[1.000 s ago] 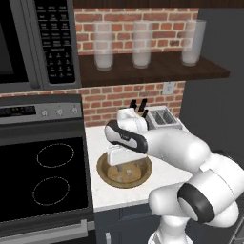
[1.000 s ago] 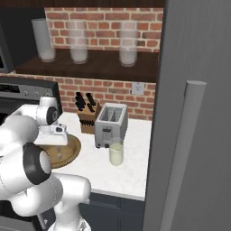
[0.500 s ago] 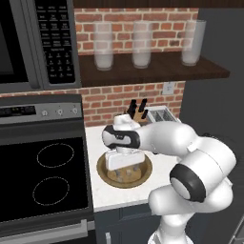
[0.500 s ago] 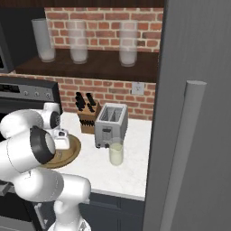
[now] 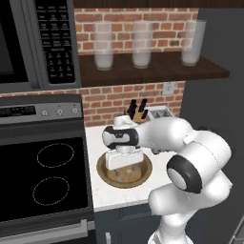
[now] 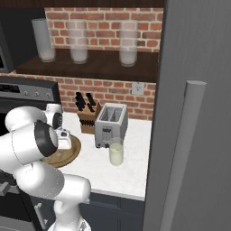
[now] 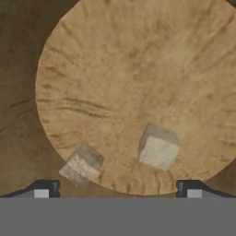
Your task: Grab a lemon wedge from the fridge and one ice cube from the ice bowl, and put them in the glass of lemonade.
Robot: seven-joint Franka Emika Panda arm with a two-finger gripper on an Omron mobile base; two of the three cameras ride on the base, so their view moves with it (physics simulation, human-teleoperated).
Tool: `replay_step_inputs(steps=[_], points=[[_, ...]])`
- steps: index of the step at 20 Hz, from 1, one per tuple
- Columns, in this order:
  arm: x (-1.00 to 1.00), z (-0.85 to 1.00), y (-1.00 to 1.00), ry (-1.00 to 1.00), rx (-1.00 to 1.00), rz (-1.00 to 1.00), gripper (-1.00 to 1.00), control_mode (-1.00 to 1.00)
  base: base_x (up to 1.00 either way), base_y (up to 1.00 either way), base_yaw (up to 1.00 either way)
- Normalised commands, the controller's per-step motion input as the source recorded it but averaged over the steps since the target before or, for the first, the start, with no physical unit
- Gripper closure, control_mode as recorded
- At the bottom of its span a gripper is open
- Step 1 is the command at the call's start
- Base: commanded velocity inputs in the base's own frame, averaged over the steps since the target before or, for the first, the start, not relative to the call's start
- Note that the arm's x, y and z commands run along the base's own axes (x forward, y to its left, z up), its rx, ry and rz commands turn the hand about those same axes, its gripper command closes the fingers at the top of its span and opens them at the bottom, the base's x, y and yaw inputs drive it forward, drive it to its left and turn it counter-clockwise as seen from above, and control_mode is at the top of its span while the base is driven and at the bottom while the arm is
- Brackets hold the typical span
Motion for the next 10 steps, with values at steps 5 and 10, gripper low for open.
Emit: replay_step_inputs(steps=[5, 10], points=[[0.19, -0.04, 0.00, -0.01, 0.01, 0.00, -1.00, -1.00, 0.00, 0.00, 0.00], [-0.07, -0.38, 0.00, -0.03, 0.02, 0.00, -1.00, -1.00, 0.00, 0.00, 0.00]])
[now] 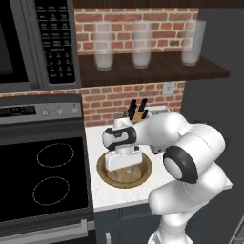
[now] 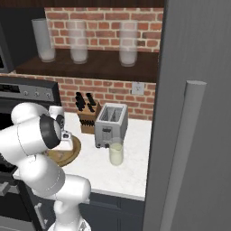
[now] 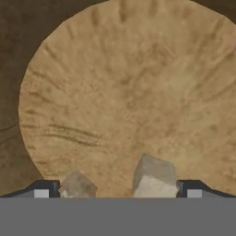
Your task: Grab a lemon wedge from the fridge and one ice cube from the ice bowl, and put them in the glass of lemonade.
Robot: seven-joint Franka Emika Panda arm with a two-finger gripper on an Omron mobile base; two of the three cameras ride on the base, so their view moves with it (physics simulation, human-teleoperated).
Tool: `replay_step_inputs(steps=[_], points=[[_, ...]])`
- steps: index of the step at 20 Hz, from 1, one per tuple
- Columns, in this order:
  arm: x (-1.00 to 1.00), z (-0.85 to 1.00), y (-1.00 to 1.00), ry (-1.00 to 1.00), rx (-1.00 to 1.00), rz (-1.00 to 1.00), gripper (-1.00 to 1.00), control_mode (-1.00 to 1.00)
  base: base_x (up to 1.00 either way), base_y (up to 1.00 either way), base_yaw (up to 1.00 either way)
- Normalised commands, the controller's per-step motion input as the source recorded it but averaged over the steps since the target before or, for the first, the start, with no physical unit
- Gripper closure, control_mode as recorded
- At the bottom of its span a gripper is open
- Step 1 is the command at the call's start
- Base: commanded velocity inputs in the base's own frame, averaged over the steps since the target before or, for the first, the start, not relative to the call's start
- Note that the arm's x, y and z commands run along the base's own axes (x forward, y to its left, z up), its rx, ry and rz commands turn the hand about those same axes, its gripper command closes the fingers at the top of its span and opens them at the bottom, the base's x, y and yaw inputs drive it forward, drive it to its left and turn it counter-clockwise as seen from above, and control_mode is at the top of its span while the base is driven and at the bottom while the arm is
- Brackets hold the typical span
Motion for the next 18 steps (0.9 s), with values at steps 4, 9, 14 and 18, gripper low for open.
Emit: replay_step_inputs(steps=[4, 9, 14, 18], points=[[-0.01, -0.46, 0.00, -0.11, 0.03, 0.00, -1.00, -1.00, 0.00, 0.00, 0.00], [0.00, -0.15, 0.02, -0.01, 0.00, 0.00, -1.00, -1.00, 0.00, 0.00, 0.00], [0.00, 0.00, 0.05, 0.00, 0.00, 0.00, -1.00, -1.00, 0.00, 0.00, 0.00], [-0.03, 0.00, 0.17, 0.00, 0.00, 0.00, -1.00, -1.00, 0.00, 0.00, 0.00]])
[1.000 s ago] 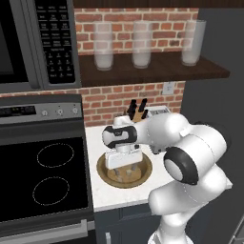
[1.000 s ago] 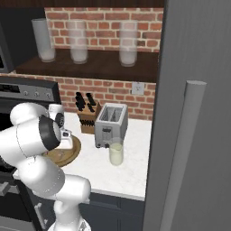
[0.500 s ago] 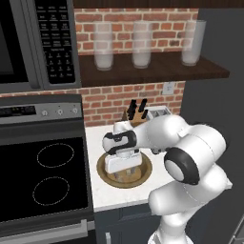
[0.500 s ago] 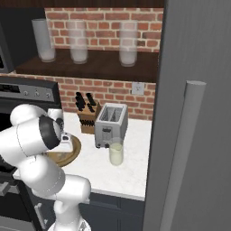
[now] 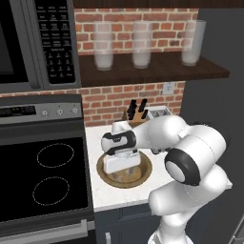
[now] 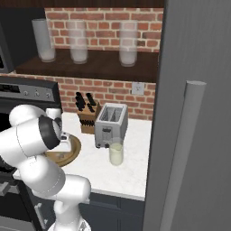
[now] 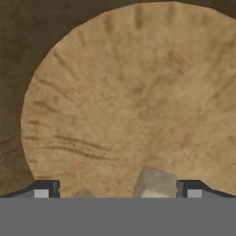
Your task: Grab a lemon wedge from the fridge and one ice cube from the ice bowl, and put them in the glass of lemonade.
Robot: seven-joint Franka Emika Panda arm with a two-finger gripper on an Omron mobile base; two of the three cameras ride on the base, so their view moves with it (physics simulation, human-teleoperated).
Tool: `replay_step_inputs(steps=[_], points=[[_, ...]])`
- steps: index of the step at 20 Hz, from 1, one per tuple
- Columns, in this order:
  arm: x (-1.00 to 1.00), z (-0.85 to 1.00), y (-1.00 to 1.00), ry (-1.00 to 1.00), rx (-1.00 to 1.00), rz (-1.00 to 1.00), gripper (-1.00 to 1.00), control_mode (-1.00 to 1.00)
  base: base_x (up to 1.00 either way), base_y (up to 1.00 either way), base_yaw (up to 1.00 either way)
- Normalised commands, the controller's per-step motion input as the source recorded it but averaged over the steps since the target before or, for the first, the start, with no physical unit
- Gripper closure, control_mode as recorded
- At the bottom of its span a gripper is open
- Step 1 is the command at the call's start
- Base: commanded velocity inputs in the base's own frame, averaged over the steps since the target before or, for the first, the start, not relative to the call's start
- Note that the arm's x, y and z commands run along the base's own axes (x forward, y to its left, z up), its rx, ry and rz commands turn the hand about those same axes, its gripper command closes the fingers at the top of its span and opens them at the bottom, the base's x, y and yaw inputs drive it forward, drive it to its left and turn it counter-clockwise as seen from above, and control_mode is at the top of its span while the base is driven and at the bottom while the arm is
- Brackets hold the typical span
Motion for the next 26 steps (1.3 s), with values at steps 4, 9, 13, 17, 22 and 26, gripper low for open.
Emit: replay_step_inputs(steps=[4, 9, 13, 17, 22, 26], points=[[-0.04, 0.00, 0.09, 0.00, 0.00, 0.00, -1.00, -1.00, 0.00, 0.00, 0.00], [0.00, 0.00, 0.01, 0.00, 0.00, -0.12, -1.00, -1.00, 0.00, 0.00, 0.00], [0.00, 0.00, 0.00, 0.00, 0.00, -0.19, -1.00, -1.00, 0.00, 0.00, 0.00], [-0.04, 0.07, 0.00, -0.02, 0.00, -0.11, -1.00, -1.00, 0.00, 0.00, 0.00], [-0.08, 0.05, 0.00, -0.10, -0.01, -0.04, -1.00, -1.00, 0.00, 0.00, 0.00], [-0.08, 0.00, 0.00, -0.15, -0.04, 0.00, -1.00, -1.00, 0.00, 0.00, 0.00]])
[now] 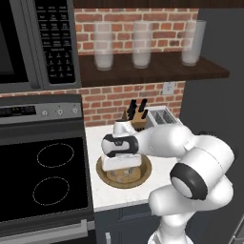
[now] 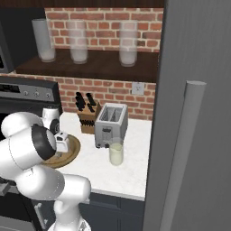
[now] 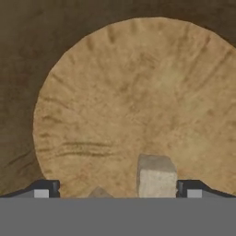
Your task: Grab a lemon wedge from the fridge and one ice cube from the ice bowl, and put them in the glass of lemonade.
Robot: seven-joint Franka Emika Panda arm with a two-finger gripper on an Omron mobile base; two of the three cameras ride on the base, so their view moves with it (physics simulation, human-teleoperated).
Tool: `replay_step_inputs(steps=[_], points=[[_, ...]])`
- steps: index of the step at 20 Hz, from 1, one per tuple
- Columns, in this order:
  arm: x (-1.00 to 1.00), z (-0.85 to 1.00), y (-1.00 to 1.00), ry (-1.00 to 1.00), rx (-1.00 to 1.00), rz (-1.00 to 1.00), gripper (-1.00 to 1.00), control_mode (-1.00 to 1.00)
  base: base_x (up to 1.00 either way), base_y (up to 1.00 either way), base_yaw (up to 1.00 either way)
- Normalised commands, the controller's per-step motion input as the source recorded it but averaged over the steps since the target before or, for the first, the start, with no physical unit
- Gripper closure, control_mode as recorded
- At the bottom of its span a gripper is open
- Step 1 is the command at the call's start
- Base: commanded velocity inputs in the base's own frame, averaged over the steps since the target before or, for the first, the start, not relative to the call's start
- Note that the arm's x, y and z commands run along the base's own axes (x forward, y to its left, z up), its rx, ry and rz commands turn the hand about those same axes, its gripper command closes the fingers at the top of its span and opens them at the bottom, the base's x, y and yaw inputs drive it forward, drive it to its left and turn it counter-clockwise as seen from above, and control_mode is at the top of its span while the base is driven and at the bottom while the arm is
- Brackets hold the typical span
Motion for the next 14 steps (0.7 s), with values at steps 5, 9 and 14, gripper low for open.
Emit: replay_step_inputs(steps=[5, 9, 14], points=[[0.00, -0.13, 0.00, -0.03, -0.01, 0.00, -1.00, -1.00, 0.00, 0.00, 0.00], [-0.01, -0.24, 0.00, 0.00, 0.00, 0.00, -1.00, -1.00, 0.00, 0.00, 0.00], [0.00, 0.00, 0.00, 0.00, 0.00, 0.00, -1.00, -1.00, 0.00, 0.00, 0.00]])
